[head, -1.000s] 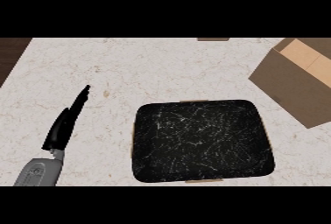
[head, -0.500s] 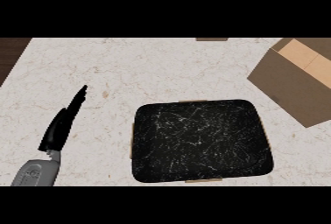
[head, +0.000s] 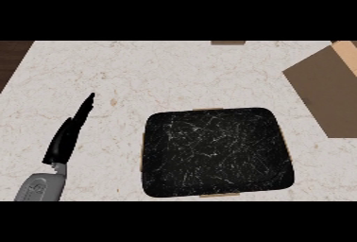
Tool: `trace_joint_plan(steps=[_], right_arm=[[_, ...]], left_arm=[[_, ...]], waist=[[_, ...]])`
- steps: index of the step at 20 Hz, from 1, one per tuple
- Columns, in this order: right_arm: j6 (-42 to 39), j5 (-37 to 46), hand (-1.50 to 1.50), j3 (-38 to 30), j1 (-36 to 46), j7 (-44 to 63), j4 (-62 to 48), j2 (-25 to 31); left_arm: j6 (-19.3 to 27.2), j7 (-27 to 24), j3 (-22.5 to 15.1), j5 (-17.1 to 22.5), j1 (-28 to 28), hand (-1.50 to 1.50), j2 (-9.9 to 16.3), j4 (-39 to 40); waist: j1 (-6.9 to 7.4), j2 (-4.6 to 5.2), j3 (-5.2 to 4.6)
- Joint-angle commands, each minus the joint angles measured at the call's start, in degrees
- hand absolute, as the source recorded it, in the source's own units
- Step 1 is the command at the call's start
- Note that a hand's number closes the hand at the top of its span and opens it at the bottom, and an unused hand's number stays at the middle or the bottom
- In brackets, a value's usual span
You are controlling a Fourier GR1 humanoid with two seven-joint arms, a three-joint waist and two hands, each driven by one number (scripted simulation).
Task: Pick the eggplant from the tray and place it in the cardboard box
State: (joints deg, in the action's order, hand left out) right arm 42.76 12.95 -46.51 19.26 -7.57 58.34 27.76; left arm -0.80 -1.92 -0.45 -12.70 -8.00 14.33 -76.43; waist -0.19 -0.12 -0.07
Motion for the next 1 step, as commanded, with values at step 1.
trace_joint_plan(steps=[1], right_arm=[[-1.7, -3.1, -1.5, 1.2, -4.9, -0.8, 2.2, -0.4]], left_arm=[[-0.6, 1.2, 0.4, -1.0, -2.0, 0.0, -0.7, 1.0]], waist=[[0.03, 0.1, 0.07]])
